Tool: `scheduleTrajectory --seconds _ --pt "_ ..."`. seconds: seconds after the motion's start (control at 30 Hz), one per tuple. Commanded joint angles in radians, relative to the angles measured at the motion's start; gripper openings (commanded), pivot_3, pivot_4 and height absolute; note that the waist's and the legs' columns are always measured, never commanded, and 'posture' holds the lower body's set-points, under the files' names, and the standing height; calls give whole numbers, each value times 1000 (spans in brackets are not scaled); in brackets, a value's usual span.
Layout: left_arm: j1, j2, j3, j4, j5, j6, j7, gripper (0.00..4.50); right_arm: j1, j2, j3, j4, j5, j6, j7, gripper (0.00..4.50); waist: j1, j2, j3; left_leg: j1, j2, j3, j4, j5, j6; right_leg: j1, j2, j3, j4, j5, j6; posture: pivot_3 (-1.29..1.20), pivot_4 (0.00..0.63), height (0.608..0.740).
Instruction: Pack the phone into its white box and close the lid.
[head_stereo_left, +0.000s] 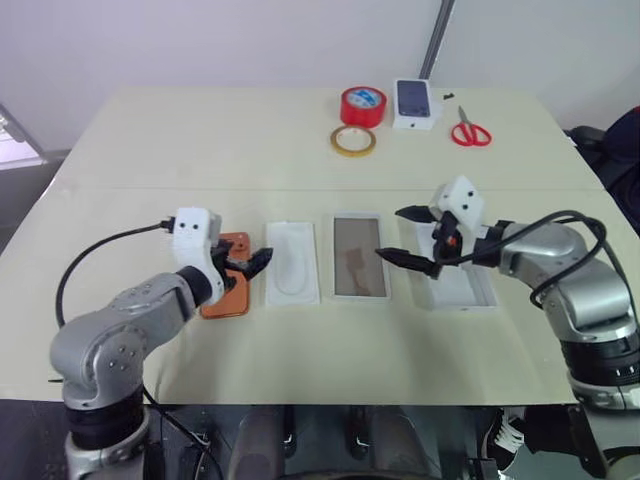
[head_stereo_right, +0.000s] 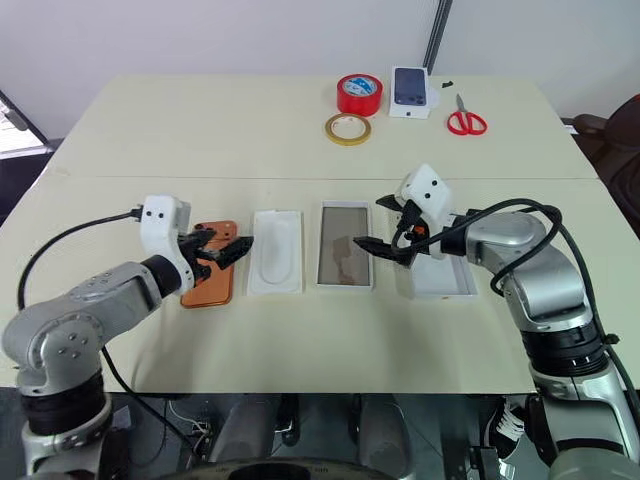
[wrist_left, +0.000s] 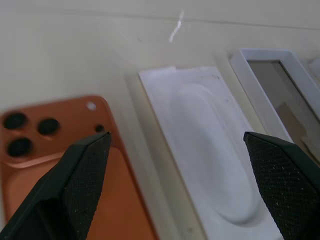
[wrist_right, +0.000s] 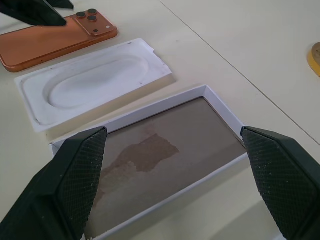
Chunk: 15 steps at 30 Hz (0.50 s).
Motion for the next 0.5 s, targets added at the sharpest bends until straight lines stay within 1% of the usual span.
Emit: scheduleTrajectory --seconds 0.03,0.2,0.37,0.47,0.5 --pt "-49 -46 28 -4 9 103 50 4437 1 -15 -9 -37 14 -22 18 4468 -1 0 0 0 0 0 0 0 0 0 0 0 0 0 0 0 150 730" --pt "-91 -130 39 27 42 206 81 4437 8 -9 3 -40 3 -48 28 4468 -1 0 0 0 -1 0 0 0 0 0 1 0 0 0 0 0 150 730" --pt "-106 -164 35 69 27 212 106 4437 28 -12 21 -58 -2 -62 33 4468 0 -1 0 0 -1 -1 0 0 0 1 1 0 0 0 0 0 150 730" --pt "-109 -176 31 86 25 212 117 4437 44 -33 52 -88 -18 -73 53 4468 0 -1 1 0 0 -1 1 0 0 1 0 0 0 0 0 0 150 730" --pt "-110 -184 36 91 30 212 123 4216 50 -42 63 -103 -19 -69 61 4496 0 -1 1 0 0 -1 1 0 0 1 0 0 0 0 0 0 150 730"
